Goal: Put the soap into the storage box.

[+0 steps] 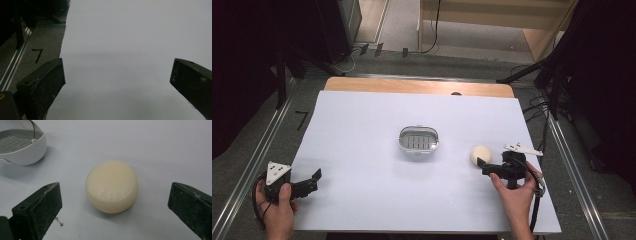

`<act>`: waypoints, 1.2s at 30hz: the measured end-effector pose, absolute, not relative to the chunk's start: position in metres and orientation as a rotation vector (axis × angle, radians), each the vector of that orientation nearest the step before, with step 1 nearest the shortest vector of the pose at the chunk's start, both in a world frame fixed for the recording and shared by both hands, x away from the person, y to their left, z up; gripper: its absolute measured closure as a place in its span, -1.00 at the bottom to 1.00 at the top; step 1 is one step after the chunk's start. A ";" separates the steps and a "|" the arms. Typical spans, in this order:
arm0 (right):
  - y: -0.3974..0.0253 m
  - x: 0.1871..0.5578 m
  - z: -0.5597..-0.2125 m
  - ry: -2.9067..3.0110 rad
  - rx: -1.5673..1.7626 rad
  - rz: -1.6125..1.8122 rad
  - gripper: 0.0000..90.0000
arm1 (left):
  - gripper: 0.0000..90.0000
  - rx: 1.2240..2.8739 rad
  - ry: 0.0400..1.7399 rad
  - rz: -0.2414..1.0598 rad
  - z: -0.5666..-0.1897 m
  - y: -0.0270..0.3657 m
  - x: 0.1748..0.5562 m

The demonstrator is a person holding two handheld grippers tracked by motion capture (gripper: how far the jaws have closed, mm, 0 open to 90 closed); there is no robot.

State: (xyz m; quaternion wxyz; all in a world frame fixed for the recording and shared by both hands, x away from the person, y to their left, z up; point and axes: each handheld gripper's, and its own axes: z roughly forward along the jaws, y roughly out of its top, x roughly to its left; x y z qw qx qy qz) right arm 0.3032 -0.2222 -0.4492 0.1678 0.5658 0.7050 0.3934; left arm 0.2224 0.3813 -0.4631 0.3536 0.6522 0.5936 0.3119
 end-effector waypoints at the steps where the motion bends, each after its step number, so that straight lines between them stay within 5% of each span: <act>1: -0.221 0.304 -0.450 2.008 1.609 1.109 -1.00 | -0.99 1.686 1.535 0.805 -0.463 0.381 0.222; 29: -0.198 0.324 -0.471 1.952 1.741 0.930 -0.69 | -0.99 1.695 1.537 0.810 -0.463 0.381 0.223; 36: -0.191 0.328 -0.475 1.898 1.794 0.957 -0.48 | -0.99 1.697 1.534 0.810 -0.463 0.381 0.223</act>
